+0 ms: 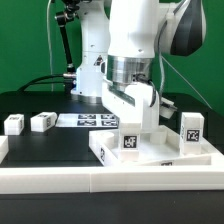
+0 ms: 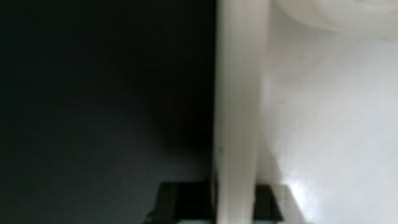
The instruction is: Assemble square table
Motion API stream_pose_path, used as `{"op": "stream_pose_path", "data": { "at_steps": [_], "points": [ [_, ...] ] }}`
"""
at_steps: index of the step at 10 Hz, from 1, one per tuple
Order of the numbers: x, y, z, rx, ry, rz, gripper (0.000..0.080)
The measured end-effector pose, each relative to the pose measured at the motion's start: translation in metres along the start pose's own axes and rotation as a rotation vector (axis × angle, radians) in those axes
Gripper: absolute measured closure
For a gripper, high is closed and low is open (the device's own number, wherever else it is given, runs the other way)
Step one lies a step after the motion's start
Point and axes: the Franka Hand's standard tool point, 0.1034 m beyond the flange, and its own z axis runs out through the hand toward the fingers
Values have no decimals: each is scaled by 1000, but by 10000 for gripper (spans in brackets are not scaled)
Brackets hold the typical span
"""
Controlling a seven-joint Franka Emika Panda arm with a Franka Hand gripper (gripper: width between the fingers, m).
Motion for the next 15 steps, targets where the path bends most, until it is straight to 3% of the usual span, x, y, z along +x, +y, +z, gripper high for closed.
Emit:
{"op": "stream_pose_path", "data": {
  "at_steps": [4,9,15],
  "points": [
    [13,5,-1,0,15,-113,735],
    [42,8,-5,-1,54,-456,735],
    [49,10,-5,-14,62,-766,736]
  ]
}}
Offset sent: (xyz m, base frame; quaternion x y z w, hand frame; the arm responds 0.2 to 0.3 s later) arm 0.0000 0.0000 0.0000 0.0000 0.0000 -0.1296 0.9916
